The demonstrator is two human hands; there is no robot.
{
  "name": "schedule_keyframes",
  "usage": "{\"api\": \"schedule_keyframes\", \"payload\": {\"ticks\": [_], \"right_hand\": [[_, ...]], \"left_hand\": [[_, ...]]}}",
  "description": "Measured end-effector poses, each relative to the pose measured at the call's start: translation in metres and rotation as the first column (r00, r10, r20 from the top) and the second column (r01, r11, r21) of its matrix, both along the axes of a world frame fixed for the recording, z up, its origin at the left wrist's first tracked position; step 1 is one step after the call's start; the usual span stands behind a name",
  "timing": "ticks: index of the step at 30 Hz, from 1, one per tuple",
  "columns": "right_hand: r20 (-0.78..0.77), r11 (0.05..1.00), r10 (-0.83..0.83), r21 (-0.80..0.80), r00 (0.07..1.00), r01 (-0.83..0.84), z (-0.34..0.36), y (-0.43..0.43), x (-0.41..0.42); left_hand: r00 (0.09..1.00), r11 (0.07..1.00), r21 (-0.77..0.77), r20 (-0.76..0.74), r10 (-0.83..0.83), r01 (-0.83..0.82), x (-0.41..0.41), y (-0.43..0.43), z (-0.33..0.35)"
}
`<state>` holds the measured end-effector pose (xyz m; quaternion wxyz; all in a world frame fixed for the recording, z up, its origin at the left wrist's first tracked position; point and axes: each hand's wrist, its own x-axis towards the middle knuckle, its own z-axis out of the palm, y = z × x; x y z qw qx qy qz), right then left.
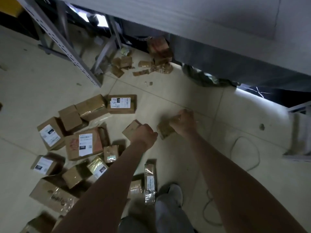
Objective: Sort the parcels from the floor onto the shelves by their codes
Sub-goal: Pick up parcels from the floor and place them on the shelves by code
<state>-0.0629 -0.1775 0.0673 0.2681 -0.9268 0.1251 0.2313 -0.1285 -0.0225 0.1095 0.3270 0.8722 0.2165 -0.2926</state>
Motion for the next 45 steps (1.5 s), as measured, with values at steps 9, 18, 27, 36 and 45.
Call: {"api": "schedule_keyframes", "payload": {"ticks": [9,18,27,36,45], "right_hand": [[-0.029,0.829,0.420,-0.394,0.907,-0.397,-0.175,-0.003,-0.014],[-0.150,0.563,0.695,-0.495,0.703,-0.663,-0.285,0.008,0.007],[0.144,0.605,0.749,-0.546,0.647,-0.580,-0.272,0.011,-0.004],[0.463,0.983,0.173,-0.033,0.869,-0.178,-0.077,0.014,-0.047],[0.720,0.966,0.003,0.176,0.694,-0.187,0.151,0.046,-0.091]], "left_hand": [[0.991,0.988,0.073,0.024,-0.135,0.133,0.034,0.003,-0.119],[0.993,0.992,0.064,0.039,-0.111,0.108,0.045,0.021,-0.221],[0.998,0.998,0.056,0.059,-0.033,0.030,0.044,0.034,-0.227],[0.942,0.931,-0.143,-0.041,0.334,-0.336,0.040,0.025,-0.056],[0.760,0.554,-0.529,-0.346,0.550,-0.642,0.003,0.034,0.167]]}}
